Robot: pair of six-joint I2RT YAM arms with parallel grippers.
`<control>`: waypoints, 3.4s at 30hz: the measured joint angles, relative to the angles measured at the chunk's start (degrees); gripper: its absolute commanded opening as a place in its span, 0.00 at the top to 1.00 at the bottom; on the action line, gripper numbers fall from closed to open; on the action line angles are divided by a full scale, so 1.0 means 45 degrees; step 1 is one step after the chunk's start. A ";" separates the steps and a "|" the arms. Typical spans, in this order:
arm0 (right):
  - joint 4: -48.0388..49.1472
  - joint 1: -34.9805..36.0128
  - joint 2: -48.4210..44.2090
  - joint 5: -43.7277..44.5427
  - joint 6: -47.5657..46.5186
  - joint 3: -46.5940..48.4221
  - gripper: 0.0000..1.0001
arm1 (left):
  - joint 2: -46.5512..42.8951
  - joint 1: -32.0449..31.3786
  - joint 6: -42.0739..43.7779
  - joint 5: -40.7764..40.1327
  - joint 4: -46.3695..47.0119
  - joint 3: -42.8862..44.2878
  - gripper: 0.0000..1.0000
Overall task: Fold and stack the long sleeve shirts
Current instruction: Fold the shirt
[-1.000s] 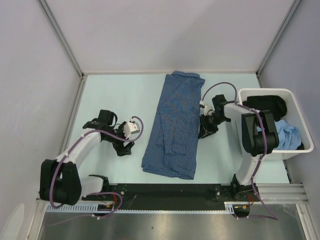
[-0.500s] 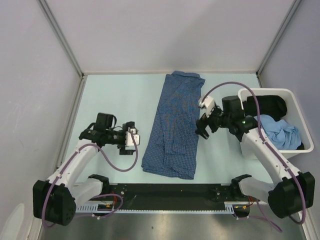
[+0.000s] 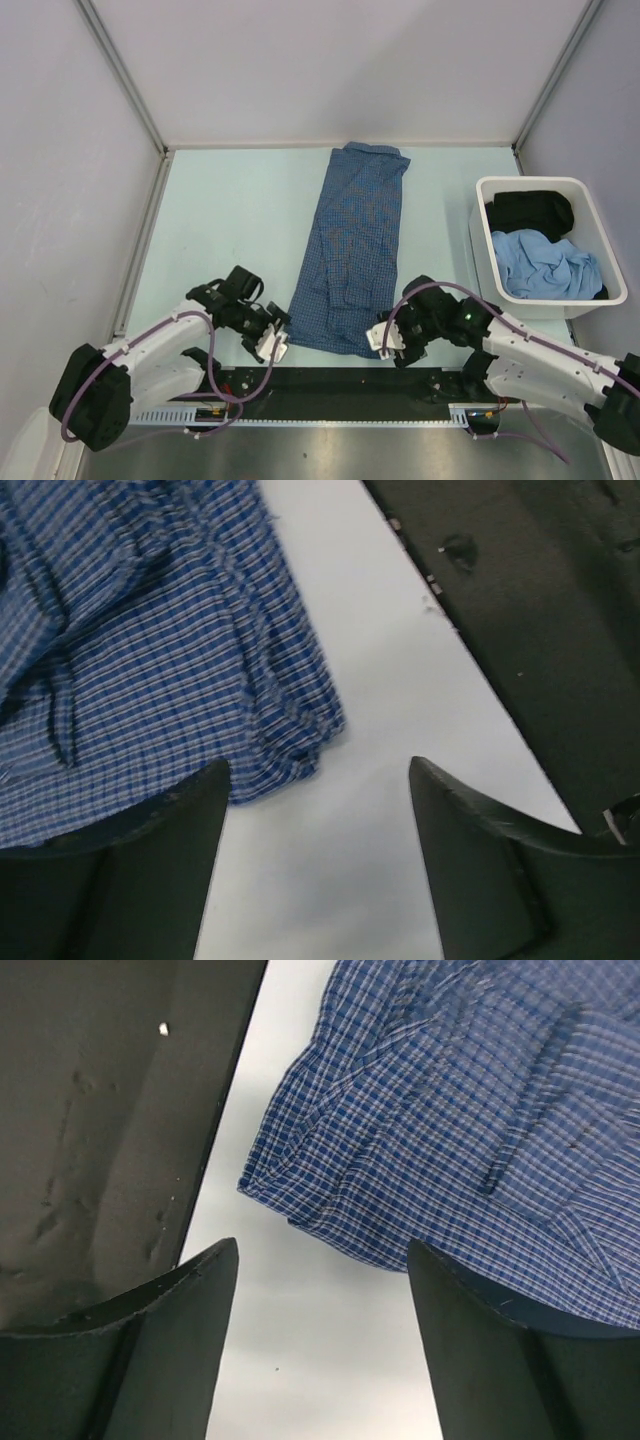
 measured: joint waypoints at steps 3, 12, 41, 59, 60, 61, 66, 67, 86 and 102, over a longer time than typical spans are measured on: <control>0.0714 0.0578 0.0588 0.0573 -0.0141 -0.0466 0.33 | 0.0024 -0.0729 -0.0151 -0.0374 0.0520 -0.0457 0.30; 0.2977 0.1719 0.1739 0.1831 -0.0423 -0.1627 0.50 | 0.1248 -0.1433 -0.0690 -0.0675 0.2696 -0.0335 0.34; 0.2395 0.3949 0.1015 0.2191 0.2477 -0.0568 1.00 | 0.0199 -0.3473 -0.2443 -0.1059 -0.0209 0.1112 1.00; 0.1394 -0.3453 0.3643 -0.0039 0.1593 0.3575 1.00 | 0.5751 -0.0223 -0.3026 0.0461 -0.1049 0.8335 1.00; 0.1438 -0.3920 0.4119 -0.0228 0.1404 0.3988 1.00 | 0.6324 -0.0005 -0.3143 0.0529 -0.1069 0.9024 1.00; 0.1472 -0.4435 0.4639 -0.0442 0.1268 0.4425 1.00 | 0.6907 0.0194 -0.3235 0.0559 -0.1059 0.9704 1.00; 0.1904 -0.6222 0.7252 -0.1190 0.0578 0.6353 1.00 | 0.9326 0.0860 -0.3575 0.0554 -0.0913 1.2356 1.00; 0.1933 -0.6504 0.7771 -0.1326 0.0466 0.6727 1.00 | 0.9777 0.0967 -0.3648 0.0534 -0.0928 1.2808 1.00; 0.2322 -0.8121 1.3780 -0.2059 -0.0296 1.1128 0.93 | 1.4863 0.1549 -0.5013 -0.0253 -0.0418 1.7282 0.88; 0.0486 -0.9063 1.2356 -0.0947 0.3172 1.1749 0.59 | 1.3299 0.3303 -1.0414 -0.0563 0.1632 1.5645 0.21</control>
